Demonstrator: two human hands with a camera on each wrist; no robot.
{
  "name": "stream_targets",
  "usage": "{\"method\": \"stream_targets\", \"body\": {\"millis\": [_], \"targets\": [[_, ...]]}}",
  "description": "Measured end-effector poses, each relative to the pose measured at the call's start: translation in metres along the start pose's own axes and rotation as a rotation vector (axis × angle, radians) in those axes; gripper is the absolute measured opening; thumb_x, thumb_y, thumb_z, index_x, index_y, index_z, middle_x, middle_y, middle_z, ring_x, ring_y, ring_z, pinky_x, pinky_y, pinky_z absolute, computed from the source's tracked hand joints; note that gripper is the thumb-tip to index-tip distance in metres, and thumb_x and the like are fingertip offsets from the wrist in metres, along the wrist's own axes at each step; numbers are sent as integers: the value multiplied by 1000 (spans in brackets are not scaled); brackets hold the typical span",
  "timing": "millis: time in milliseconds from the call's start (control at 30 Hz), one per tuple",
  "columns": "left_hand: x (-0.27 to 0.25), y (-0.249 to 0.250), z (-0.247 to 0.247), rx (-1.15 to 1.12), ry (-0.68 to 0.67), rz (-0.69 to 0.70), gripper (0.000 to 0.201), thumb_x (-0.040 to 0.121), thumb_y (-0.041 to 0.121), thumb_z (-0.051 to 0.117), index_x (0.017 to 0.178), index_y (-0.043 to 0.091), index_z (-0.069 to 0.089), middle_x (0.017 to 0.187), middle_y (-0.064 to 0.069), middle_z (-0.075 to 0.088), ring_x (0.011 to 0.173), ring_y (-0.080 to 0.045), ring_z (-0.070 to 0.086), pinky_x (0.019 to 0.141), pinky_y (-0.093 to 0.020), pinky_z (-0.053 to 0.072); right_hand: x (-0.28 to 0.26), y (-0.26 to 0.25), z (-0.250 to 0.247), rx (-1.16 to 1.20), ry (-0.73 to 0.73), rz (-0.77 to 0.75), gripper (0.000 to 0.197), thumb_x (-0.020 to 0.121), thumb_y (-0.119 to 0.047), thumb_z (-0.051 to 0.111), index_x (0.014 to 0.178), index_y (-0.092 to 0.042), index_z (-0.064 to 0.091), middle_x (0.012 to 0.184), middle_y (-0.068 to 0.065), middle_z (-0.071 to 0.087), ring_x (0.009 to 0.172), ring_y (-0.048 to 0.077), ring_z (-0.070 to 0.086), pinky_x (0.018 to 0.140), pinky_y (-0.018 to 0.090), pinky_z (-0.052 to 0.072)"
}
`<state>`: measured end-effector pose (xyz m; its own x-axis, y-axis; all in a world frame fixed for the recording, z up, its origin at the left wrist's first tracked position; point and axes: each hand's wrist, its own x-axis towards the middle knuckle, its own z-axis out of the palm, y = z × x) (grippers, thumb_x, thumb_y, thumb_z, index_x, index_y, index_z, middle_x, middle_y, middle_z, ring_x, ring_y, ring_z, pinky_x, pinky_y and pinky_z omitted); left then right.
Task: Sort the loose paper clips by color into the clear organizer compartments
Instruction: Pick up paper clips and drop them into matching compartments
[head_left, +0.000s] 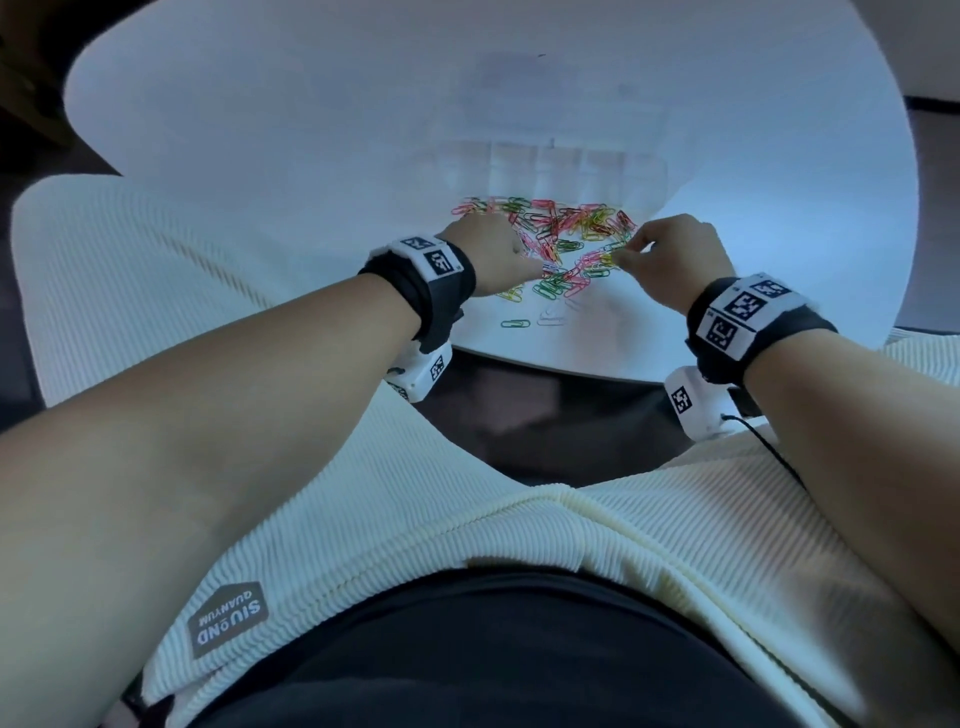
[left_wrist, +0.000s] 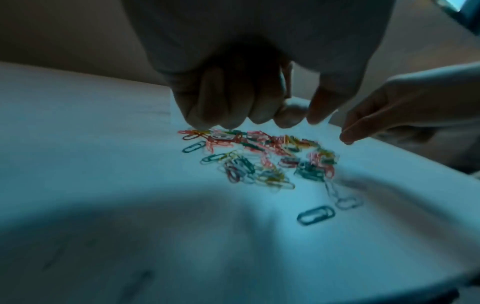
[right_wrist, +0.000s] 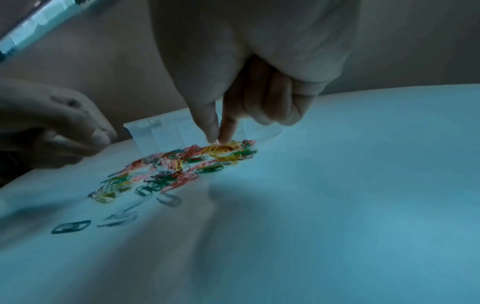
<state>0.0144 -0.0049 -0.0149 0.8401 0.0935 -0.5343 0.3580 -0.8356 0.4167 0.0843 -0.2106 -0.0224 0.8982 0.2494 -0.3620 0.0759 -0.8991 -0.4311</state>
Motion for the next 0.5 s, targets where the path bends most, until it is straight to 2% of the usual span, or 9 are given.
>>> {"method": "stream_targets", "body": {"millis": [100, 233, 300, 367, 433, 500], "targets": [[3, -6, 9, 126, 17, 4, 24, 77, 40, 65, 69, 21, 52, 69, -2, 48, 63, -21, 41, 57, -28, 33, 2, 9, 7, -105, 30, -41, 14, 88, -30, 63, 97, -28, 74, 100, 6, 71, 83, 25, 62, 72, 29, 49], [4, -5, 13, 201, -3, -10, 27, 77, 42, 70, 81, 16, 66, 81, 1, 68, 73, -24, 62, 67, -31, 49, 4, 10, 12, -171, 30, -72, 22, 89, -27, 62, 108, -34, 73, 113, 5, 71, 92, 26, 66, 71, 25, 45], [2, -4, 14, 225, -11, -19, 15, 77, 33, 69, 78, 18, 68, 82, 2, 70, 76, -24, 65, 70, -33, 53, 6, 10, 14, -188, 34, -72, 24, 89, -27, 64, 109, -35, 73, 113, 5, 71, 92, 27, 66, 72, 25, 45], [1, -4, 13, 239, -11, -25, 6, 76, 25, 65, 71, 21, 65, 80, 1, 70, 72, -25, 63, 69, -33, 53, 7, 10, 15, -195, 39, -75, 19, 88, -29, 65, 104, -33, 74, 106, 6, 72, 83, 27, 64, 68, 26, 45], [1, -5, 13, 239, -11, -26, 6, 76, 23, 62, 74, 20, 68, 81, 0, 69, 74, -26, 63, 70, -33, 53, 7, 10, 15, -202, 44, -79, 13, 88, -29, 66, 98, -31, 75, 98, 7, 71, 73, 26, 59, 64, 27, 43], [1, -6, 13, 213, -2, -17, 8, 78, 23, 62, 79, 19, 70, 84, 1, 70, 78, -25, 65, 69, -32, 54, 7, 11, 16, -190, 45, -67, 11, 87, -29, 65, 94, -29, 75, 93, 7, 69, 72, 26, 58, 64, 28, 44]]}}
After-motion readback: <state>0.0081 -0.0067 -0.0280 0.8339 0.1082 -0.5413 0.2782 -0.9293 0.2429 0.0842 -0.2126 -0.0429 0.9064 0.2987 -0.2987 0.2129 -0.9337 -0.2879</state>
